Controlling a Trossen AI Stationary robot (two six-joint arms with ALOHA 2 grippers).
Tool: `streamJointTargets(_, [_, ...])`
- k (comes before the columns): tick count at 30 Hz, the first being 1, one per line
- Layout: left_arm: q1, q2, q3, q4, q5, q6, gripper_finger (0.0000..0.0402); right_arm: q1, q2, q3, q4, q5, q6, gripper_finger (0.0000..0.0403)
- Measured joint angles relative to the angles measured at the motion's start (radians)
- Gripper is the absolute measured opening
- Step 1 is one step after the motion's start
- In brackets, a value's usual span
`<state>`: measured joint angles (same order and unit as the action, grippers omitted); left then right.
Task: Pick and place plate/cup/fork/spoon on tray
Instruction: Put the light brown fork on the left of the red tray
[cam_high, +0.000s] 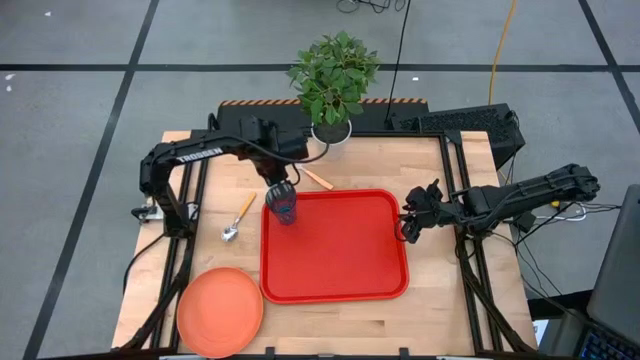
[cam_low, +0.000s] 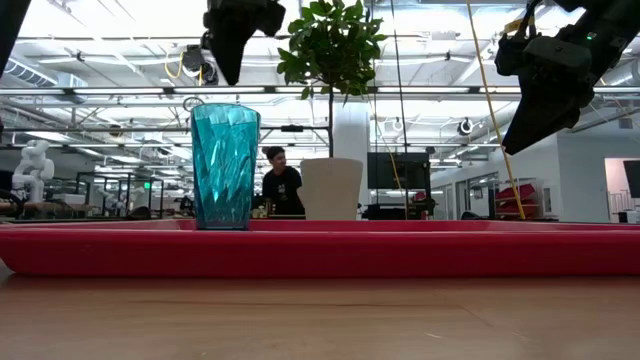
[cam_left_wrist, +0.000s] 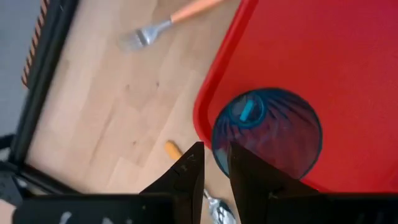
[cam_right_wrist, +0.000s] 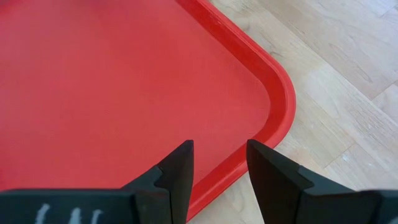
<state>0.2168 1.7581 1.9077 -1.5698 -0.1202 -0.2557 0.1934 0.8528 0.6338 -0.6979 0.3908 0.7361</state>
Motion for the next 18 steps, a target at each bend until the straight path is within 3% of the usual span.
streamJointTargets(4, [0.026,-0.043,0.005,-0.004,-0.056,0.031,0.0074,0.0,0.0,0.0,0.0,0.0,0.001,0.0141])
streamJointTargets(8, [0.084,-0.113,-0.078,0.001,-0.091,0.025,0.0074,0.0,0.0,0.0,-0.002,0.0,0.002,0.0141])
streamJointTargets(18, [0.172,-0.27,-0.477,0.008,-0.089,-0.087,0.0074,0.0,0.0,0.0,-0.001,0.004,-0.004,0.0141])
